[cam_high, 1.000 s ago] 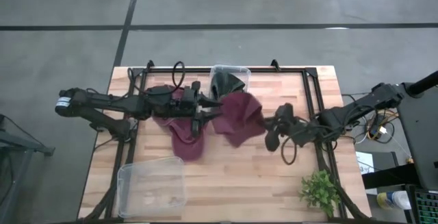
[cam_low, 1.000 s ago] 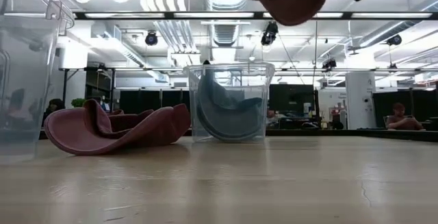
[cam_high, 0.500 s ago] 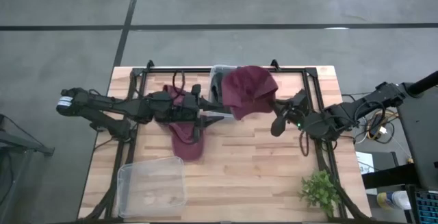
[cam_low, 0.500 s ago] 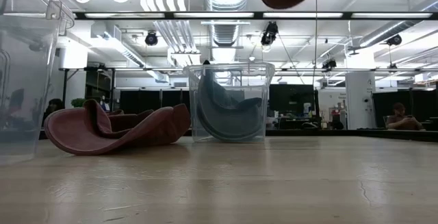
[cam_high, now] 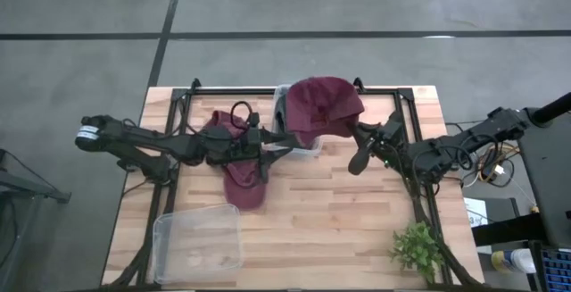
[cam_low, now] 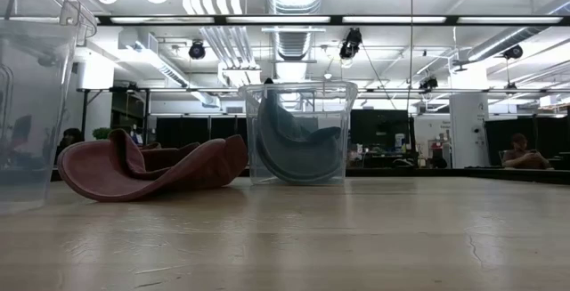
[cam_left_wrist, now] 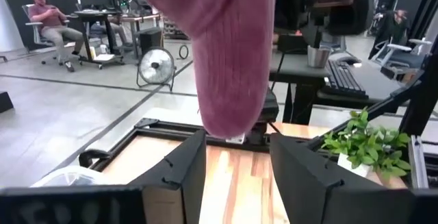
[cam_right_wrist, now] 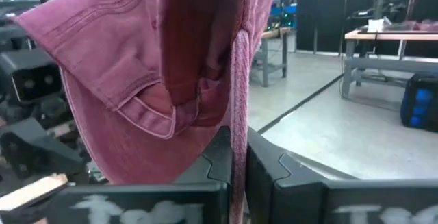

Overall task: Pick and place caps into container
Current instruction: Put the bottom red cap into the bottom transparent container

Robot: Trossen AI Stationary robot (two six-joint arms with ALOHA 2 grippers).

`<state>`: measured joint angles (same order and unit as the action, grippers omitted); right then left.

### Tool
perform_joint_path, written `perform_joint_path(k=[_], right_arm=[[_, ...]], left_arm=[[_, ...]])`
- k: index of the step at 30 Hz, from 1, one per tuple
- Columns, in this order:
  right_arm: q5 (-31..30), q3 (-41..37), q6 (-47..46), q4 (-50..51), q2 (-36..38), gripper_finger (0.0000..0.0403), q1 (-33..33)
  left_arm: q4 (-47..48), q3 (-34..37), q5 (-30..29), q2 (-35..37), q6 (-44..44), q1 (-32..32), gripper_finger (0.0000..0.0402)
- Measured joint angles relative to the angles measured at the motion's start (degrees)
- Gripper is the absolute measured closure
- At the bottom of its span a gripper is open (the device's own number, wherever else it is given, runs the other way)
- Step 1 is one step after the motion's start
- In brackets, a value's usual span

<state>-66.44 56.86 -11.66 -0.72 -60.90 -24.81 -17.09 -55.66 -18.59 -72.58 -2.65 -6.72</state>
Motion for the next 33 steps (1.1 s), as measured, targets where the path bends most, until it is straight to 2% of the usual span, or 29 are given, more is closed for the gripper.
perform_joint_path(k=[13, 19, 33], right_arm=[[-1.7, 0.0, -1.2, -5.5, -5.8, 0.039, 2.3], [-1.3, 0.0, -0.1, -5.7, -7.3, 0.039, 2.4], [0.8, 0.0, -1.5, -6.0, -7.5, 0.039, 2.9]], left_arm=[[-5.8, 1.4, -0.2, 0.0, 0.3, 0.0, 0.0246], [-5.4, 1.4, -6.5, 0.0, 0.3, 0.0, 0.0246], [-5.8, 1.4, -6.8, 0.0, 1.4, 0.2, 0.0246]])
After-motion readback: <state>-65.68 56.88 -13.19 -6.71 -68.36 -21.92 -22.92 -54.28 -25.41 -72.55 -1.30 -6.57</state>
